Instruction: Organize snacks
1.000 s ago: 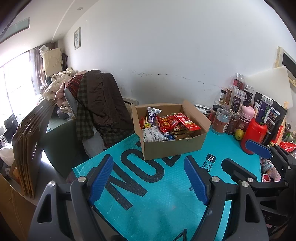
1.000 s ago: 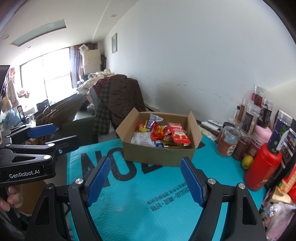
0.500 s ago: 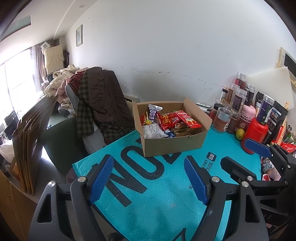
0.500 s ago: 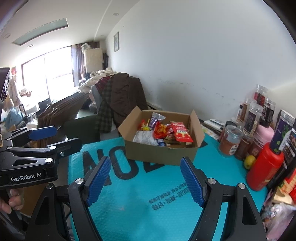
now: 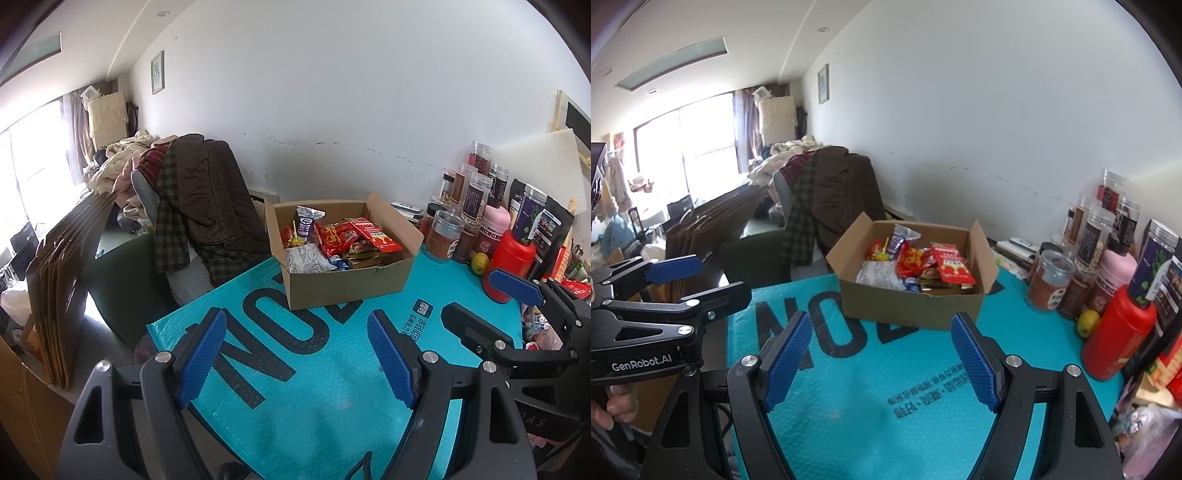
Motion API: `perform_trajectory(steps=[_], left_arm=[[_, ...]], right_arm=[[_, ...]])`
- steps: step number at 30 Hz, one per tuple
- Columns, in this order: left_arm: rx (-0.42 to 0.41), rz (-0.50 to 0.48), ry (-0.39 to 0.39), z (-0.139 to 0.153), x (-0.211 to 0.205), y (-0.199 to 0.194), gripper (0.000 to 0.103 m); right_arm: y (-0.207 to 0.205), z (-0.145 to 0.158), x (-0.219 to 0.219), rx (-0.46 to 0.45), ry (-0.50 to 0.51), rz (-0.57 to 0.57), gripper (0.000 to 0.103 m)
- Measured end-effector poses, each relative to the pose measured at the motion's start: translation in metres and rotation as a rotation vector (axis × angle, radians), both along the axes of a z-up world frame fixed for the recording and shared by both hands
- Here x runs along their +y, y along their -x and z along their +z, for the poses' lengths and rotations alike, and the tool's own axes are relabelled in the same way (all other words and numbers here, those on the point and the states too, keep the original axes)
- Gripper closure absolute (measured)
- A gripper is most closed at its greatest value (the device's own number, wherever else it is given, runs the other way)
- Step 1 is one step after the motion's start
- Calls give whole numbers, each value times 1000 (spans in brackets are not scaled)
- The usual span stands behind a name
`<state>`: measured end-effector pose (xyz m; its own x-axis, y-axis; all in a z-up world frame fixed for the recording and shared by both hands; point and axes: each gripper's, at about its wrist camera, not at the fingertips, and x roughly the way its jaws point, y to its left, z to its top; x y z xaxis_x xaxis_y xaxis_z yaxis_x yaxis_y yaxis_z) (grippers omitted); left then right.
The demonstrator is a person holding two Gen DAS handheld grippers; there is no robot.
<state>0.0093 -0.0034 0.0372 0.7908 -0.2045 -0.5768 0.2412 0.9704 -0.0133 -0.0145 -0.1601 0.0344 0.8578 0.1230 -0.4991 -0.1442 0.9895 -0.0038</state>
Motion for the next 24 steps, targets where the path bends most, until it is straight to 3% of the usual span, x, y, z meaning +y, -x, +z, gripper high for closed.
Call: perform_trajectory(steps=[24], left_arm=[[-9,-2,-45,-2,-7,3,24]], right_arm=[[-4,-4,-4,20,4,-14,25]])
